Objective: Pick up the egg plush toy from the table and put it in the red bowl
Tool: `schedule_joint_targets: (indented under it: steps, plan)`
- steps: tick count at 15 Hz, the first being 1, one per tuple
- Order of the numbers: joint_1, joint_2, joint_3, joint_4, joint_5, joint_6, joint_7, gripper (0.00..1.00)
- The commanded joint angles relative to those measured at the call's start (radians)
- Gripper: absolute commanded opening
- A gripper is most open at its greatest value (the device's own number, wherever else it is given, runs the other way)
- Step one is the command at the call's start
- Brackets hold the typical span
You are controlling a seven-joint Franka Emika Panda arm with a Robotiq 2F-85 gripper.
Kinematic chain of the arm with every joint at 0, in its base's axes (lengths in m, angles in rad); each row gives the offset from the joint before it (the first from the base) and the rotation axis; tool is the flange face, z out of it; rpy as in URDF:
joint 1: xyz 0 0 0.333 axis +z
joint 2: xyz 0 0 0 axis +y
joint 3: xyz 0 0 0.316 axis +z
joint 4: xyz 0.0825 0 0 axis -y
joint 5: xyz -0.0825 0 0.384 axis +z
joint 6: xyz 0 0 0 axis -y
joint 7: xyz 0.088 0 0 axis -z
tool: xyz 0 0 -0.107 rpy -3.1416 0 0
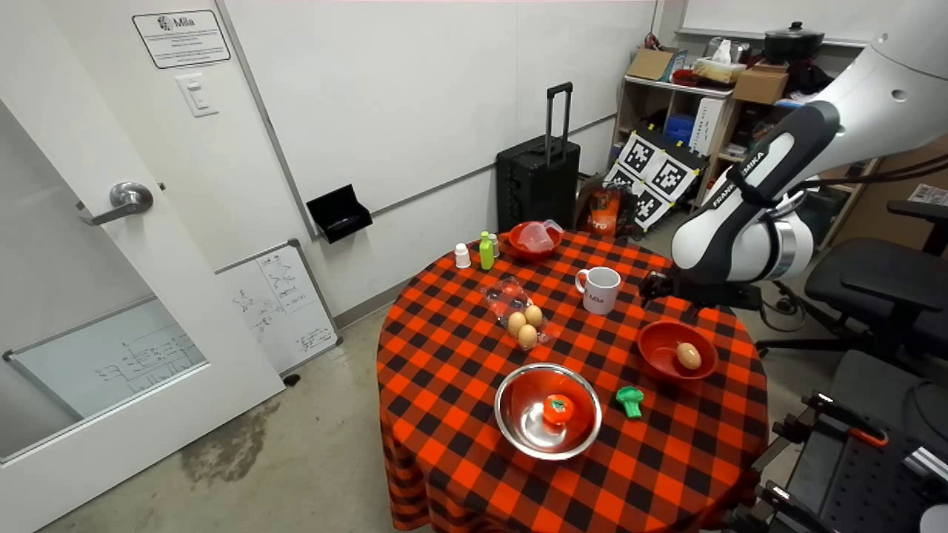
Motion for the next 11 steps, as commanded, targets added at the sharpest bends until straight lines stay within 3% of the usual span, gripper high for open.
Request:
schedule_joint_targets:
  steps: [1,4,5,6,11]
  plan:
    - [-0.105,-0.111,0.133,-0.045,-0.008,-0.092,-0.149,1.0]
    - [-0.147,-0.146,0.192,-0.031,-0.01,-0.225,-0.267,1.0]
    - [-0.11,-0.102,0.158,-0.017,-0.002,-0.156,-0.193,1.0]
    - [-0.069,-0.118,0.126,-0.013,0.04,-0.193,-0.25,1.0]
    - [-0.074,-0.128,0.13,-0.014,0.041,-0.213,-0.279,1.0]
